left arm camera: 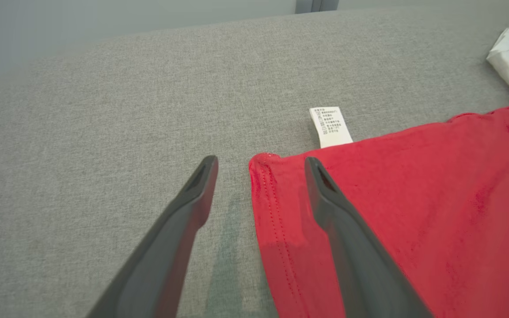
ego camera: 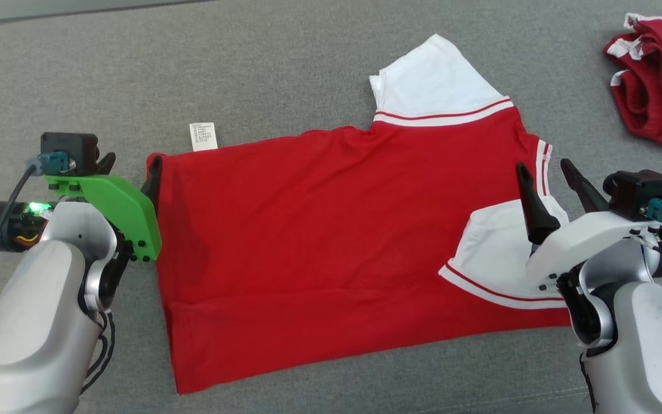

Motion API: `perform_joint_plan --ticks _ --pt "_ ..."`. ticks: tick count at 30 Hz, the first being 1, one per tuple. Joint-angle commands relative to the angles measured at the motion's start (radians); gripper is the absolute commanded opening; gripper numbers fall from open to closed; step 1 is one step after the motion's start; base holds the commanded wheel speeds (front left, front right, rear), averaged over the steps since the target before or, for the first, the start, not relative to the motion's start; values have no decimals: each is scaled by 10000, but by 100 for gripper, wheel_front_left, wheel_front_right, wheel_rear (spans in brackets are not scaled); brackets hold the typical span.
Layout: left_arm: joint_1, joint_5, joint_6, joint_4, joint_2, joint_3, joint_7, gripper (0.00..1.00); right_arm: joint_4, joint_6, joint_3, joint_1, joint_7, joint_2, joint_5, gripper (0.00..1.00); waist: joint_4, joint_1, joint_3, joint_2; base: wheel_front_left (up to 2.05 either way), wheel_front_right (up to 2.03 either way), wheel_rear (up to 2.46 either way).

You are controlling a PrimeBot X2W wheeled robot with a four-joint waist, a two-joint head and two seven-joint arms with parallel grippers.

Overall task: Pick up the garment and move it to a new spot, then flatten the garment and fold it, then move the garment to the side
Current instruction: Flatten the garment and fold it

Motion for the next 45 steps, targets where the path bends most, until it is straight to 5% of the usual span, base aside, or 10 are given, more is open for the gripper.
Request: perform_joint_plan --ticks 1,14,15,16,18,19,26,45 --pt "-387 100 -98 356 -65 -59 -70 100 -16 -17 70 -216 15 -26 -65 100 -127 -1 625 -1 0 0 0" --pt "-1563 394 -649 2851 -381 -647 -147 100 222 -17 308 -750 -54 -99 -246 100 -274 -1 863 -1 0 0 0" --pt "-1568 394 -695 2910 -423 -684 -178 86 237 -17 312 -781 -32 -131 -248 100 -261 -1 839 -1 0 0 0" --pt "-1575 405 -733 2964 -459 -739 -192 53 253 -17 325 -835 -10 -167 -260 100 -245 -1 812 -1 0 0 0" --pt "-1615 409 -804 3024 -531 -811 -306 12 277 -17 360 -1022 33 -216 -293 100 -211 -1 775 -1 0 0 0" --pt "-1639 415 -856 3057 -564 -833 -383 0 317 -17 402 -1171 69 -253 -301 100 -193 -1 764 -1 0 0 0" --pt "-1922 383 -935 3081 -867 -835 -1167 0 1347 -17 678 -2891 369 -677 -601 100 149 -1 783 -1 0 0 0" --pt "-2688 361 -1374 2952 -2473 -1567 -2305 0 7935 -17 -362 -8226 1606 -1508 -2322 100 2442 -1 1823 -1 0 0 0"
